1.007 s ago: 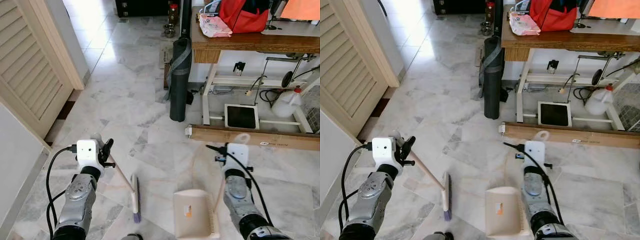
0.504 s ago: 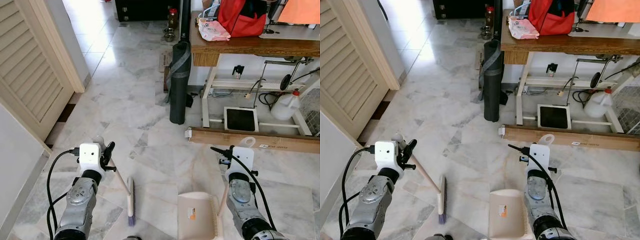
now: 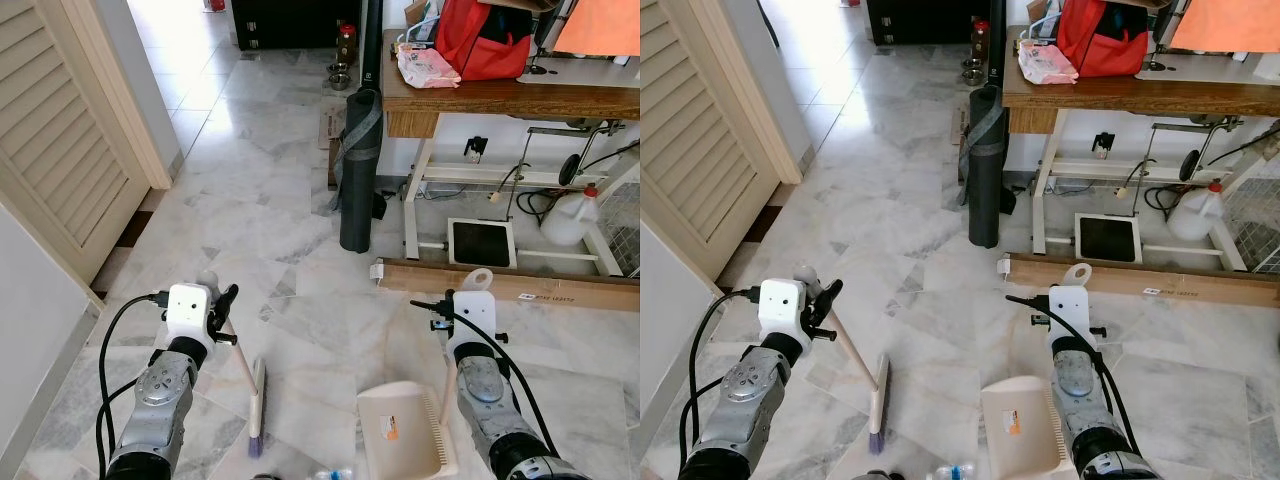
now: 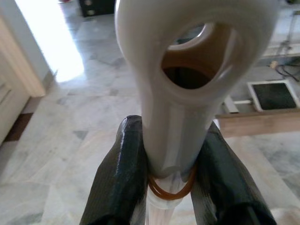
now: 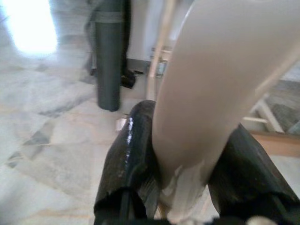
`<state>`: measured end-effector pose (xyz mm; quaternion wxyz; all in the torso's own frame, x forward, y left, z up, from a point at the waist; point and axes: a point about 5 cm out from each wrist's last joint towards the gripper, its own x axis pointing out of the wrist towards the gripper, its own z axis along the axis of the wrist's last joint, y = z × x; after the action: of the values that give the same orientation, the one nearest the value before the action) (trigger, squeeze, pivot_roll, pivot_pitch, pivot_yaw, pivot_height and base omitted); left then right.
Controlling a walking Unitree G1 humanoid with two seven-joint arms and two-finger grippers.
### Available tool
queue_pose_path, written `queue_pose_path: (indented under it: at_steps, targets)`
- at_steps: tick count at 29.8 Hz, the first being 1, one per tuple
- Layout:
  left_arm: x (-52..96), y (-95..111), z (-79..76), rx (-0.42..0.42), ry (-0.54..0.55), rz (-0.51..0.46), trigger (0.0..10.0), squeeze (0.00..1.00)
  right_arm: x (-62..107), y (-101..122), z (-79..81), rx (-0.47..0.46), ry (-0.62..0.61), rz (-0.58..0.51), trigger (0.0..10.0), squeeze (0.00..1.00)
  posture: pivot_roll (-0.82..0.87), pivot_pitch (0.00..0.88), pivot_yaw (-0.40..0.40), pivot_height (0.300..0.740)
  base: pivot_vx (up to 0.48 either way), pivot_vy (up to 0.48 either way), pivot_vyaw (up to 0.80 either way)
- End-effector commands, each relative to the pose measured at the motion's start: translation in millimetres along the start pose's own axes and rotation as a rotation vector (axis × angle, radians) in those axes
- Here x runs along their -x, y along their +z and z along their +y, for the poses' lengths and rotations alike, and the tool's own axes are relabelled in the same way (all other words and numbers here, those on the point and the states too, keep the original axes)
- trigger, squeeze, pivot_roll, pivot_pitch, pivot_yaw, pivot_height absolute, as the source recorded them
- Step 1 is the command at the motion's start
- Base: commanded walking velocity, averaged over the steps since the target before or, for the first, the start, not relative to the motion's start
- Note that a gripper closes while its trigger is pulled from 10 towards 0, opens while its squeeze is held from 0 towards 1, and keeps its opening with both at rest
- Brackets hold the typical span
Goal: Sweep floor
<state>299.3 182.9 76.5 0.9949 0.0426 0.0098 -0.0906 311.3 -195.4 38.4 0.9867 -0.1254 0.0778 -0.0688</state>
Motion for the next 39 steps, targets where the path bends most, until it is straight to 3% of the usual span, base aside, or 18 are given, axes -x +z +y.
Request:
queue_pose_path:
  at_steps: [1,10,23,25,28,39]
  targets:
    - [-4.4,5.7,-0.2,-0.007,-0.024,-0.014,10.0,0.00,3.3,-8.9,5.9,0.025,0.056,0.055,10.0,0.00,0.10,0.036,0.030,0.740,0.000,0.000,0.00]
    - [-8.0,7.5,-5.4,-0.009,-0.138,0.028,10.0,0.00,5.2,-14.1,23.6,0.027,0.163,0.125,10.0,0.00,0.11,0.040,0.030,0.740,0.000,0.000,0.00]
    - [-9.1,7.1,-4.4,-0.047,-0.184,0.076,10.0,0.00,12.2,-26.5,29.8,-0.065,0.113,0.211,10.0,0.00,0.12,0.045,0.045,0.740,0.000,0.000,0.00]
    - [-10.5,6.3,-7.1,-0.050,-0.197,0.091,10.0,0.00,14.1,-28.8,33.2,-0.128,0.091,0.233,10.0,0.00,0.12,0.053,0.052,0.740,0.000,0.000,0.00]
    - [-11.9,4.6,-9.8,-0.050,-0.207,0.109,10.0,0.00,14.9,-29.8,34.9,-0.144,0.082,0.243,10.0,0.00,0.12,0.060,0.055,0.740,0.000,0.000,0.00]
    - [-20.4,4.9,-15.8,0.100,-0.173,0.147,10.0,0.00,11.3,-24.2,34.8,-0.152,0.078,0.222,10.0,0.00,0.11,0.076,0.060,0.740,0.000,0.000,0.00]
